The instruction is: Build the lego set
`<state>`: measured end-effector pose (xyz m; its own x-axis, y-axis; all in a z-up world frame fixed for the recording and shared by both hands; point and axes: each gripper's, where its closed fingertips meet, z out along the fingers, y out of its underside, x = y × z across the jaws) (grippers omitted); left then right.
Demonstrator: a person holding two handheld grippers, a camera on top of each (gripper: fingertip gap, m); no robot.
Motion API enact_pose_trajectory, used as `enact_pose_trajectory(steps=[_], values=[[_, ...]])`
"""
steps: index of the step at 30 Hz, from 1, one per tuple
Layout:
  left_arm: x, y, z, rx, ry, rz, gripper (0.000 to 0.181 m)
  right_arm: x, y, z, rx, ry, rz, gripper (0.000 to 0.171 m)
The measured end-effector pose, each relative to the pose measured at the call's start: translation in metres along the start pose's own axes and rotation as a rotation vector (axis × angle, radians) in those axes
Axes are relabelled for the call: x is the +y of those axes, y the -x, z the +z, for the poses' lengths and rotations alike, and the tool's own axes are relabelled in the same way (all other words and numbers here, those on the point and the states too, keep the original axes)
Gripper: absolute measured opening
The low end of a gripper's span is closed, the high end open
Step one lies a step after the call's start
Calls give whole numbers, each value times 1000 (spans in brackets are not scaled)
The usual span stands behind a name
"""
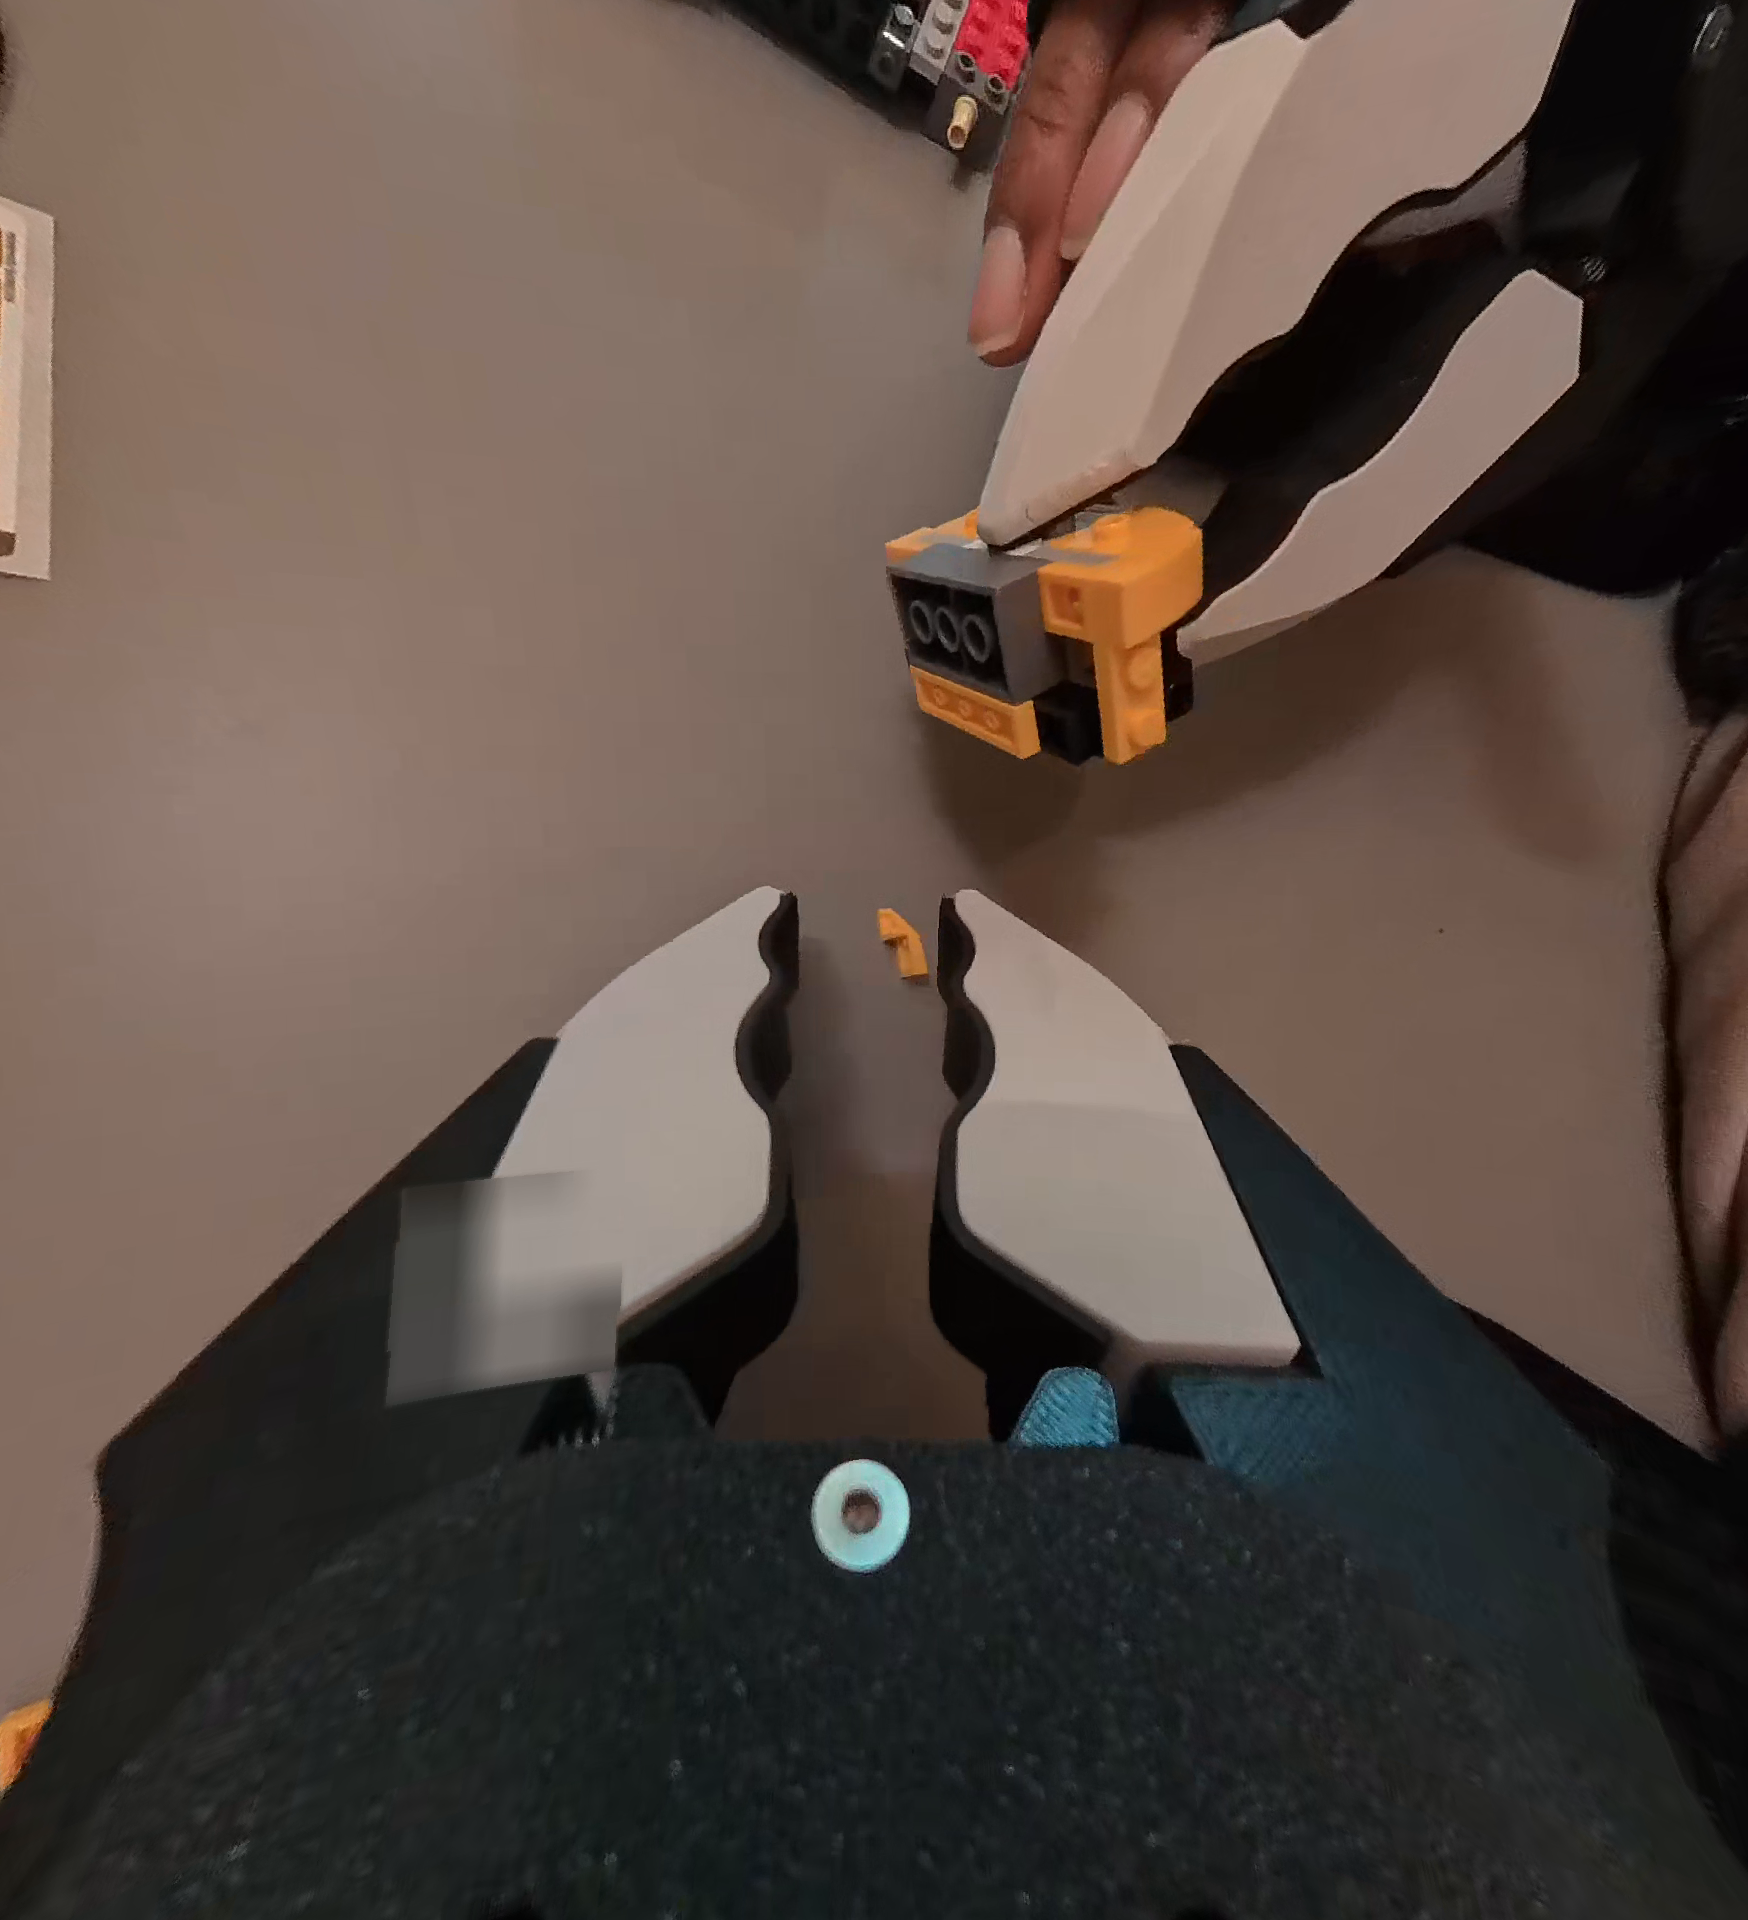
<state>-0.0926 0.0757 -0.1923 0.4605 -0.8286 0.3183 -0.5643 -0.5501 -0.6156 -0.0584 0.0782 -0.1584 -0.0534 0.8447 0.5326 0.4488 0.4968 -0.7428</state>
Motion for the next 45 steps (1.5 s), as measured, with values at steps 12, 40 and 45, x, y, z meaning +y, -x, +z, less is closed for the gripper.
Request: enact_pose_trajectory(steps=[12,40,45], values=[[6,-2,2,-124,2,221,25,1,0,0,-6,4,-2,26],[15,-7,14,-54,64,177,3,4,-1,1,-9,6,3,26],[8,-7,8,-53,9,147,6,3,-1,2,-9,5,1,26]])
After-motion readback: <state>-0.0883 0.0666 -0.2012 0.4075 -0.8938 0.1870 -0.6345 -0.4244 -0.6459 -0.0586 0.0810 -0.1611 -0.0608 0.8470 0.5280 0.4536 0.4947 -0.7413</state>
